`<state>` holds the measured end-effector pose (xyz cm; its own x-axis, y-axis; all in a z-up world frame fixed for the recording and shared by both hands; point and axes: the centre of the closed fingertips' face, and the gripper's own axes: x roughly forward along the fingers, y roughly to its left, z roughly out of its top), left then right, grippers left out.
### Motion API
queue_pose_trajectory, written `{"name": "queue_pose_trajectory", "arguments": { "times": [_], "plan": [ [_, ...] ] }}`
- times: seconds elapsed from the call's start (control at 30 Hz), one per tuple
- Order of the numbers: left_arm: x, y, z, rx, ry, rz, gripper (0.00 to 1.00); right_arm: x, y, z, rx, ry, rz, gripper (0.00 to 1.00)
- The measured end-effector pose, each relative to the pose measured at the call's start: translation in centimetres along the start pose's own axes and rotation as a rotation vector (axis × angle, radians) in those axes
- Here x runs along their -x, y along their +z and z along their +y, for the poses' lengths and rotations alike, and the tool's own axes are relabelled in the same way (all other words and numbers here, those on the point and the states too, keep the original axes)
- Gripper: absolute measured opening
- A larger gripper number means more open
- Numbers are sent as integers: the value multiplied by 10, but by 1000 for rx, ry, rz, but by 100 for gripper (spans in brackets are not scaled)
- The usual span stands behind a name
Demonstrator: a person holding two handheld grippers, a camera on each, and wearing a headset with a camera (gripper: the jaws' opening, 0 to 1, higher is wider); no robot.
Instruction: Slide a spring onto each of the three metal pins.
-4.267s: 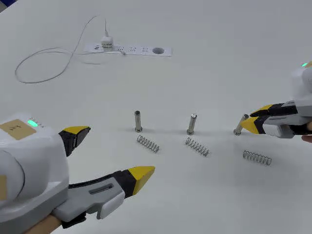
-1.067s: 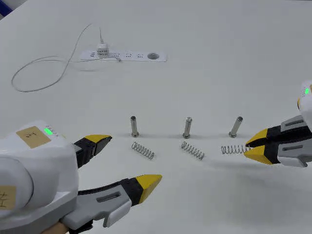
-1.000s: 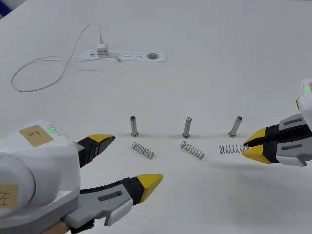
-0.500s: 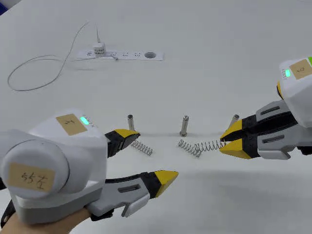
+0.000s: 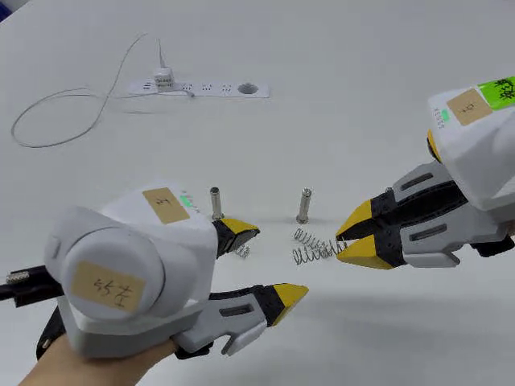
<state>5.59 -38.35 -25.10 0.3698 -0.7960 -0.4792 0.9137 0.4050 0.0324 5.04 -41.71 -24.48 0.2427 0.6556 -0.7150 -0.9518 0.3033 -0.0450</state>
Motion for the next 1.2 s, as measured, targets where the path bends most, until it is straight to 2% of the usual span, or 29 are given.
{"name": "queue_pose_trajectory", "arguments": {
  "times": [0.23, 0.8, 1.2],
  "plan": [
    [-3, -1, -7, -40, -29, 17, 35, -2, 6, 7, 29, 30, 4, 10],
    [-7, -3, -20, -121, -79, 38, 13, -4, 8, 19, 65, 90, 23, 10],
    [-7, -3, -26, -162, -98, 35, 11, -2, 7, 23, 60, 109, 25, 11]
  ]
}}
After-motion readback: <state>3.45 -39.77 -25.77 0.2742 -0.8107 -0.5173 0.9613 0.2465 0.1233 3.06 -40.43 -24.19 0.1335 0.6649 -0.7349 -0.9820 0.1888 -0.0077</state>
